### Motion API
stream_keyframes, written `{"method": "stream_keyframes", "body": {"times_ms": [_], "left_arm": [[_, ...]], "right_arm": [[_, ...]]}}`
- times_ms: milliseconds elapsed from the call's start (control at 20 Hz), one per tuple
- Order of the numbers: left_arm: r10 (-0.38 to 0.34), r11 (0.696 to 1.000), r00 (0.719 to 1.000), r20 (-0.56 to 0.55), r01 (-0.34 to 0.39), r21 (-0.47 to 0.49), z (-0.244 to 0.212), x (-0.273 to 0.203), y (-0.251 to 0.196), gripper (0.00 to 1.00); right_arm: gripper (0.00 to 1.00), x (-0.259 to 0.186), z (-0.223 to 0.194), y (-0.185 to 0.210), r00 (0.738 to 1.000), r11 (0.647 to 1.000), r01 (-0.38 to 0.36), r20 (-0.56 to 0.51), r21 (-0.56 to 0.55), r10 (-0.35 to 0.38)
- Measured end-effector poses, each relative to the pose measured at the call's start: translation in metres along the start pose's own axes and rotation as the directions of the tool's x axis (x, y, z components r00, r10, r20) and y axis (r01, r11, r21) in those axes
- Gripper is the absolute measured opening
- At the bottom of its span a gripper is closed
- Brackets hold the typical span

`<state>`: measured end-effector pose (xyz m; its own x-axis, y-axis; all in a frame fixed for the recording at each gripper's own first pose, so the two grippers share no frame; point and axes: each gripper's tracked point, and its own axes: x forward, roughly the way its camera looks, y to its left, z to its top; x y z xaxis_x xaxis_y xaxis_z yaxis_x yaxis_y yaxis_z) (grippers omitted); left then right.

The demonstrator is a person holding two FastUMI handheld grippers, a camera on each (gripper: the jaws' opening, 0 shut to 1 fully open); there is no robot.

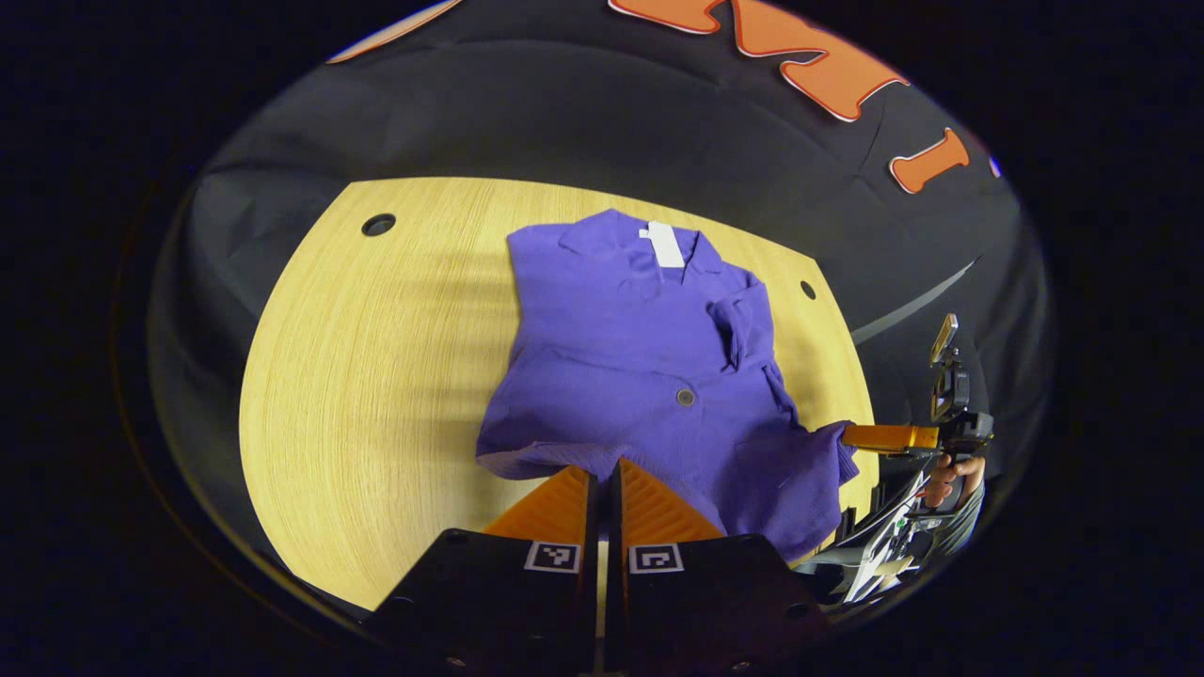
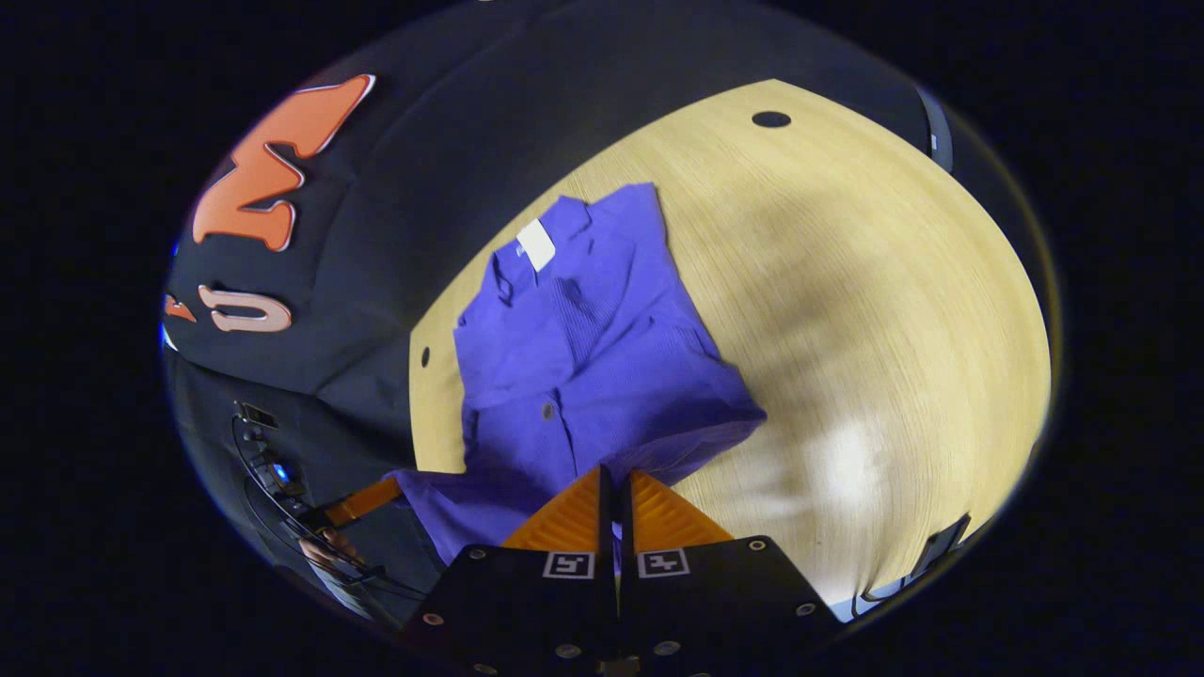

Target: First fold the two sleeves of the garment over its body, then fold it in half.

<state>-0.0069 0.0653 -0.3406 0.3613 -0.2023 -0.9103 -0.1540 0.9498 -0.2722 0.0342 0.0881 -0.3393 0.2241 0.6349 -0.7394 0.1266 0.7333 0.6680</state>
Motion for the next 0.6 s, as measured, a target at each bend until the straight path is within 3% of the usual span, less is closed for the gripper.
{"method": "stream_keyframes", "body": {"times_ms": [300, 600], "left_arm": [[0.026, 0.999, 0.998, 0.058, -0.028, 0.037, 0.066, 0.006, 0.000, 0.05], [0.058, 0.993, 0.992, 0.114, -0.069, 0.092, 0.137, 0.024, -0.006, 0.05]], "right_arm": [[0.01, -0.009, 0.074, 0.034, 0.996, 0.999, -0.038, 0.086, -0.010, 0.039], [0.01, 0.010, 0.140, 0.068, 0.992, 0.997, -0.038, 0.121, -0.060, 0.045]]}}
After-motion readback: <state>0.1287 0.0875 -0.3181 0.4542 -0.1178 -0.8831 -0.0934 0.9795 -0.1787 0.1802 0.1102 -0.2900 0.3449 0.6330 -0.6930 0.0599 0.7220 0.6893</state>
